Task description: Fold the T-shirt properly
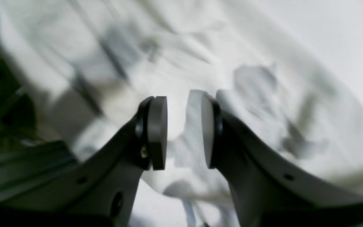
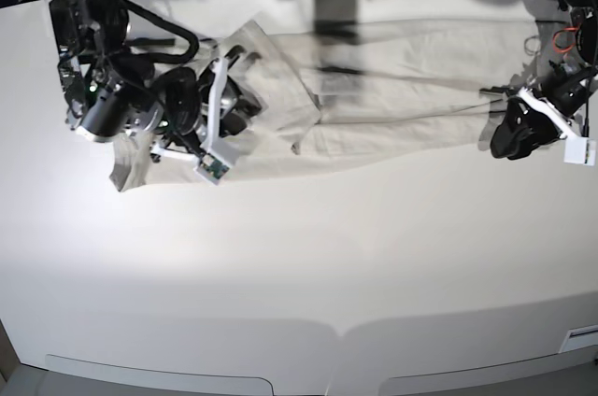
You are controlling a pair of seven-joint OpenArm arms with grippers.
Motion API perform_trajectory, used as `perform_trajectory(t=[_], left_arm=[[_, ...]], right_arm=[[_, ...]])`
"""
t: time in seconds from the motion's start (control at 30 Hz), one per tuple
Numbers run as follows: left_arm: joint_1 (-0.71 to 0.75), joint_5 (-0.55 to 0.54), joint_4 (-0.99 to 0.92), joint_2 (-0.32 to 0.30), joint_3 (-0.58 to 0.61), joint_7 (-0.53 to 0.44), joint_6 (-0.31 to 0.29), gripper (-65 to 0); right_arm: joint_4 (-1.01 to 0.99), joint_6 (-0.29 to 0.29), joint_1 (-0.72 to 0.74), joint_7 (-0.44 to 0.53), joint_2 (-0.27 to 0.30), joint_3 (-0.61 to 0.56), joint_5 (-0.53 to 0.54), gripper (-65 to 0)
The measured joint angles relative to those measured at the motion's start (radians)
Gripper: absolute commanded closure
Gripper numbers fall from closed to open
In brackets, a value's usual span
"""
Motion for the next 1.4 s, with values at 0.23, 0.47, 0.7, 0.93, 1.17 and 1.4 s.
perform_trajectory(t=[0.23, 0.47, 0.7, 0.93, 1.17, 1.4], left_arm=[[0.000, 0.015, 0.000, 0.000, 0.000, -0.001, 0.000, -19.6], [0.000, 0.015, 0.000, 0.000, 0.000, -0.001, 0.000, -19.6], [0.000, 0.015, 0.000, 0.000, 0.000, -0.008, 0.000, -19.6], [0.000, 0.014, 0.000, 0.000, 0.000, -0.032, 0.000, -19.6], [0.000, 0.014, 0.000, 0.000, 0.000, -0.031, 0.000, -19.6], [0.000, 0.014, 0.000, 0.000, 0.000, -0.032, 0.000, -19.6]], right_arm=[[0.029, 0.000, 0.002, -0.008, 0.186, 0.086, 0.104, -18.9], [0.034, 0.000, 0.005, -0.011, 0.372, 0.084, 0.166, -18.9], [0.035, 0.000, 0.004, 0.014, 0.511, -0.005, 0.187, -18.9], [0.037, 0.000, 0.006, 0.185, 0.521, -0.120, -0.078, -18.9], [0.038, 0.005, 0.013, 0.378, 0.521, -0.296, -0.414, -18.9], [0.038, 0.007, 0.124, 0.349, 0.536, -0.444, -0.523, -18.9]])
